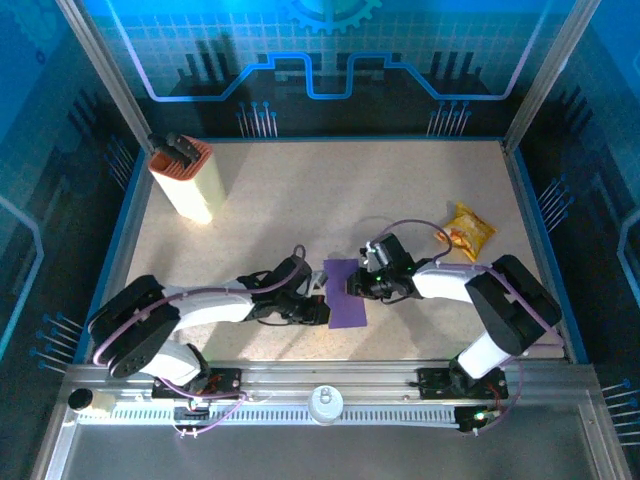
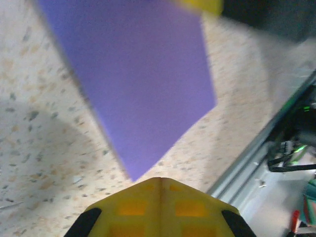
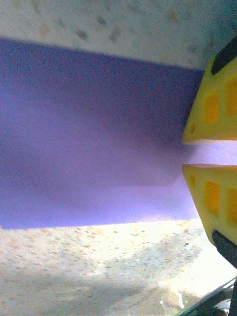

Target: Fold a paper plane with a square sheet of paper (pick it up from the middle)

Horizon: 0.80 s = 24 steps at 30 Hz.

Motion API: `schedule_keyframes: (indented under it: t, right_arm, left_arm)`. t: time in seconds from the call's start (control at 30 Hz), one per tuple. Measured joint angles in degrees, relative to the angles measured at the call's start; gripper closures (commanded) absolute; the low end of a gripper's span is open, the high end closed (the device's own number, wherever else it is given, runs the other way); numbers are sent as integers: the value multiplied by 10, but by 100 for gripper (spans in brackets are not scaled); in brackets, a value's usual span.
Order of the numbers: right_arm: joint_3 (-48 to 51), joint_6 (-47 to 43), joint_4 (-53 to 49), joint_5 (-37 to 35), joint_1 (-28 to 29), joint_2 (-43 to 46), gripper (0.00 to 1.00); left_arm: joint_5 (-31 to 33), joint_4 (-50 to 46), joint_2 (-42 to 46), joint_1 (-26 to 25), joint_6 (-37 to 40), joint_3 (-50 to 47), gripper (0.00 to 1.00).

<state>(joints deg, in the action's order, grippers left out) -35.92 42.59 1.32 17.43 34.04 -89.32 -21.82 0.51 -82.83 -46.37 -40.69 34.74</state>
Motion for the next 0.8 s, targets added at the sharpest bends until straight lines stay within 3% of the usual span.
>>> schedule_keyframes:
  t: [0.17,0.3,0.53,0.8]
  right_arm:
    - [4,7,-60,-61,11,110,54]
    - [38,43,-83,-82,11,198,41]
    - [116,118,-90,-80,41,244,40]
    - [119,165,-97,-71,65,214,49]
  left_arm:
    - [-1,7,12,68,-19,40,96]
    - [-14,10,-45,118,-27,98,90]
    - [-20,-21,-164,130,-2,223,88]
    - [-21,-61,-236,149,32,278,92]
